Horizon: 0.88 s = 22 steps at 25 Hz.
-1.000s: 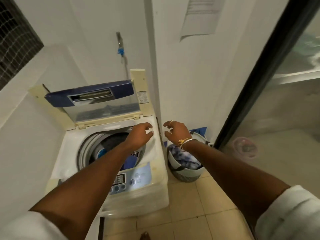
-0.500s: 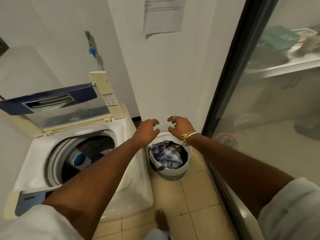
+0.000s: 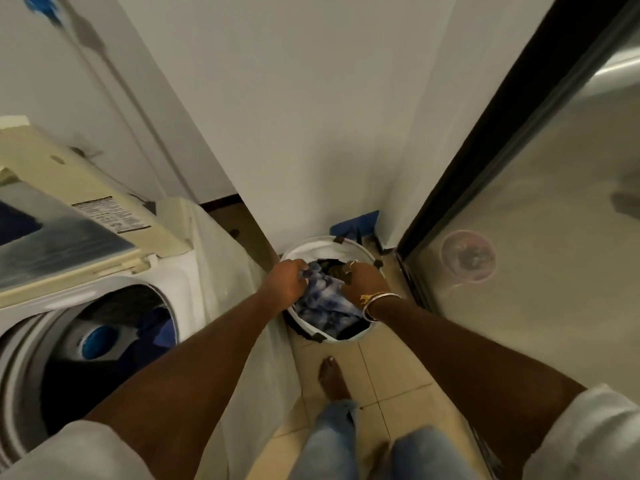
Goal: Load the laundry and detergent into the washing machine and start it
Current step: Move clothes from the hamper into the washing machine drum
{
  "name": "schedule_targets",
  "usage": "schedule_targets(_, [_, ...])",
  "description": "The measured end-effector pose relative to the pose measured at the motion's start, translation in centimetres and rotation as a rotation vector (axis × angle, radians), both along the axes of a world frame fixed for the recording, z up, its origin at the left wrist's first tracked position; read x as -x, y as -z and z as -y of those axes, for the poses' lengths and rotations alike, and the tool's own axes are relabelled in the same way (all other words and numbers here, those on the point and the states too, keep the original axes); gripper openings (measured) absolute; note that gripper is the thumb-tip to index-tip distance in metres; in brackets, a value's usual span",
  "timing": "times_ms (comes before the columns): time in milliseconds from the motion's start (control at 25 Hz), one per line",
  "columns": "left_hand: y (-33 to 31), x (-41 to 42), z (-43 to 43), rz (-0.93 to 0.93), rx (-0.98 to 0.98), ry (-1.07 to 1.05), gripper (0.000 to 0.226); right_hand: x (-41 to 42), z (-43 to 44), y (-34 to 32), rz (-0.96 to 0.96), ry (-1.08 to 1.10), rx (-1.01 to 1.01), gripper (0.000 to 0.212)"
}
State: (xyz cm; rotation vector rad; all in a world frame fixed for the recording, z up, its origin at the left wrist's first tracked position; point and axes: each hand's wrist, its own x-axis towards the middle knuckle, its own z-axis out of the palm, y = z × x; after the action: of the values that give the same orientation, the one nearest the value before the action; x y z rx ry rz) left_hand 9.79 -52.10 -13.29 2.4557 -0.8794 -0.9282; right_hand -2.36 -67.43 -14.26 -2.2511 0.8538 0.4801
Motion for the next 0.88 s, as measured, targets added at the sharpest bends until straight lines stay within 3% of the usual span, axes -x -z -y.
schedule_targets(280, [14.1, -3.6, 2.3, -0.118, -0.192, 0.078, 0.039, -3.2, -0.2, 16.3, -0.153, 0.036, -0.106, 0.042])
schedule_targets(400, [20.1, -4.8, 3.9, -0.160, -0.260, 0.165, 0.044, -3.1, 0.0, 29.5, -0.219, 0.050, -0.138, 0.055])
schedule_targets(600, [29.6, -6.3, 6.2, -0.187, -0.299, 0.252, 0.053, -5.3, 1.5, 31.1, -0.281, 0.038, -0.197, 0.049])
schedule_targets(680, [33.0, -6.8, 6.6, -0.162, -0.320, 0.283, 0.067, -5.6, 1.9, 33.4, -0.303, 0.026, -0.185, 0.065])
schedule_targets(880, [41.8, -8.4, 5.5, -0.166, -0.578, 0.445, 0.131, -5.2, 0.7, 38.3, -0.337, -0.090, -0.140, 0.098])
